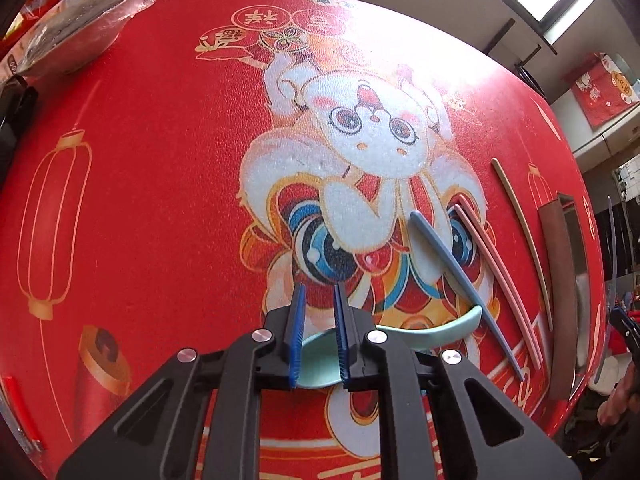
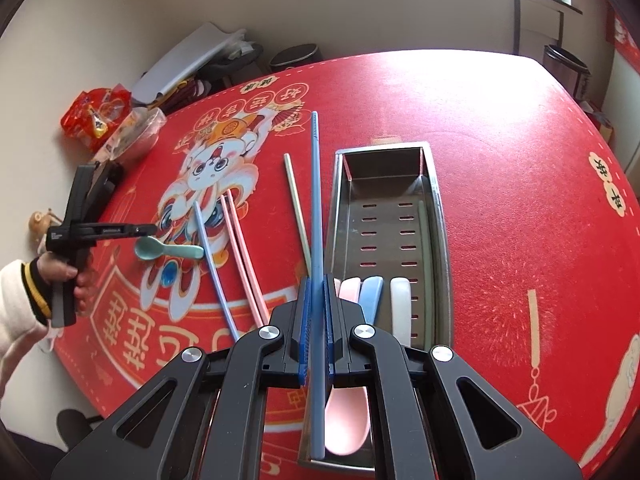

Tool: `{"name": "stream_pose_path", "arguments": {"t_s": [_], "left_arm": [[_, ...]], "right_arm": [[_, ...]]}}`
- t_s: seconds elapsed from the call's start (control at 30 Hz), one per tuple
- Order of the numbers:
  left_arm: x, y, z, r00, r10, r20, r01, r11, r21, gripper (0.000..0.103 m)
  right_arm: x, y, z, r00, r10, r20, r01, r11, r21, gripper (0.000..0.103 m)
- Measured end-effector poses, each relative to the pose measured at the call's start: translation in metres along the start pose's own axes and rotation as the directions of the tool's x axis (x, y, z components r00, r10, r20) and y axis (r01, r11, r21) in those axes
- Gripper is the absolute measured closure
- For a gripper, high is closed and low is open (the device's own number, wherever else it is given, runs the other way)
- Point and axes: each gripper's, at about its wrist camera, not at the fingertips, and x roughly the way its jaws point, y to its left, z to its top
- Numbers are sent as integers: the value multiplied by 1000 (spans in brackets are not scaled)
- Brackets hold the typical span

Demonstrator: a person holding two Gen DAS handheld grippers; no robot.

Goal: Organize utensils
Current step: 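Lift the mint-green spoon with the left tool and carry it toward the tray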

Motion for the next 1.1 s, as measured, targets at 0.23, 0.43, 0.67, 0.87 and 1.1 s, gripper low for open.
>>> {"name": "stream_pose_path", "arguments": {"t_s": [0.23, 0.43, 0.67, 0.87, 1.1], "left_arm": [[-5, -3, -31, 999, 8, -42, -7, 1000, 15, 89], [-13, -12, -60, 996, -20, -87, 22, 999, 30, 89], [-13, -33, -83, 990, -46, -136, 55, 997, 63, 89], [-15, -47, -87, 990, -75, -122, 85, 993, 84, 89], [-20, -71, -77, 988, -117, -98, 130, 981, 145, 77]], "right_arm": [[0, 5, 4, 1000, 25, 3, -25, 1000, -17, 97], [-2, 1, 5, 999, 38, 12, -38, 999, -9, 97], [-3, -6, 5, 999, 48, 20, -48, 999, 13, 97], [-3, -5, 5, 998, 57, 19, -57, 998, 3, 97], [-5, -5, 5, 998, 58, 19, -58, 998, -2, 97]]}}
